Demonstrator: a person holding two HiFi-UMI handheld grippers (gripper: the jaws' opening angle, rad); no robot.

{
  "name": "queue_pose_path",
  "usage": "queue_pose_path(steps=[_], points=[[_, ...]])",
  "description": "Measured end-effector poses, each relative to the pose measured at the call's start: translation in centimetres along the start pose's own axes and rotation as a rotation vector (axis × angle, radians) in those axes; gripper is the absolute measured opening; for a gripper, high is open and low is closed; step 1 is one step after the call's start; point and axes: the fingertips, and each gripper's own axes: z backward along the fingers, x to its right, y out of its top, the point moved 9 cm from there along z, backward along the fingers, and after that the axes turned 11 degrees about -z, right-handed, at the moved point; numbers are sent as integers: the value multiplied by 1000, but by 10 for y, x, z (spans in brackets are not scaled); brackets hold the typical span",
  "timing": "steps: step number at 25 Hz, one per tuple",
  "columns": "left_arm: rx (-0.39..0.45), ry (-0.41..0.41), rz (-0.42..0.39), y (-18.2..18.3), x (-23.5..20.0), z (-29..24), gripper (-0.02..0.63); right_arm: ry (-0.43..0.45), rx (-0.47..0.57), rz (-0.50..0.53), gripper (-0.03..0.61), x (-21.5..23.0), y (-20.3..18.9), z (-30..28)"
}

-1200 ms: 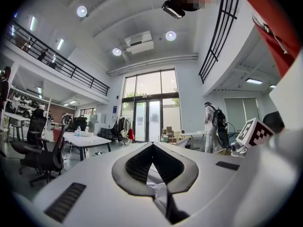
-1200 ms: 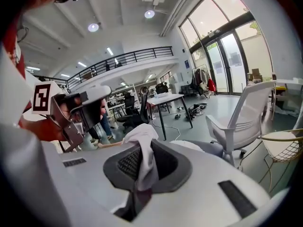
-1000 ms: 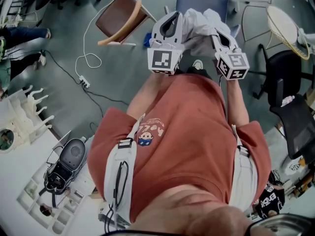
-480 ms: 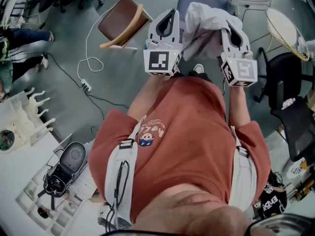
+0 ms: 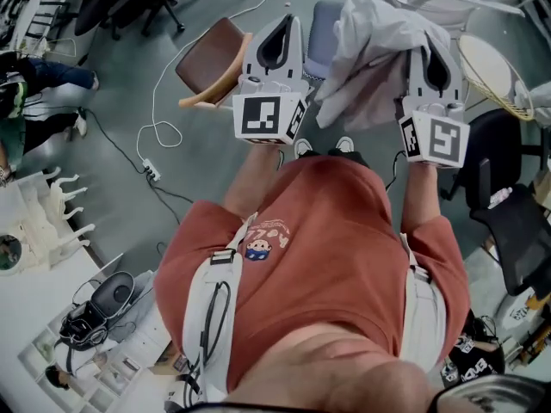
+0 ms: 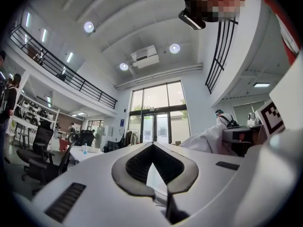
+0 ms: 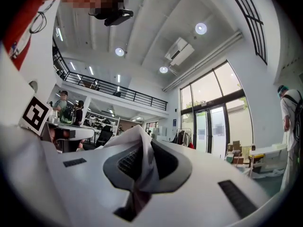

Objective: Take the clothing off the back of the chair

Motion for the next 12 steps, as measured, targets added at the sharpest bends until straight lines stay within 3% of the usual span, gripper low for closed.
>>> queue_pose_path(steps=[12], points=[[116, 110, -133, 65, -31, -3, 14, -173, 230, 95, 34, 29, 96, 11]])
